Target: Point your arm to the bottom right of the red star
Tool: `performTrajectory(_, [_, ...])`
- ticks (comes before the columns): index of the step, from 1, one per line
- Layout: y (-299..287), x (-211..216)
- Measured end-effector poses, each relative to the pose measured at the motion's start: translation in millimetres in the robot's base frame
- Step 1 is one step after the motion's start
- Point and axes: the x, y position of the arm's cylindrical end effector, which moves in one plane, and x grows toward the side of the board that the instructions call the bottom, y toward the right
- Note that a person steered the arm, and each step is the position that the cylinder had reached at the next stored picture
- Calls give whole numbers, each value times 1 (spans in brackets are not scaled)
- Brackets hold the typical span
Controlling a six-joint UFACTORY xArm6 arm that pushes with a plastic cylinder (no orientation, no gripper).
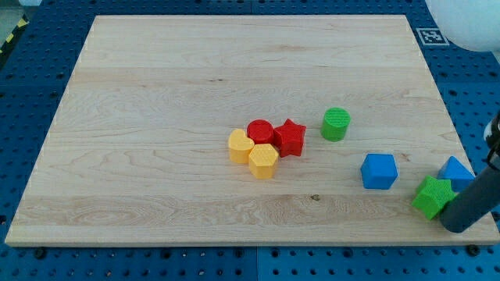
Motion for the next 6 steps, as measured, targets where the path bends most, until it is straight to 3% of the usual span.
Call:
performTrajectory(3, [-106,4])
performTrajectory(4, [-138,-15])
performTrajectory(6, [-139,-43])
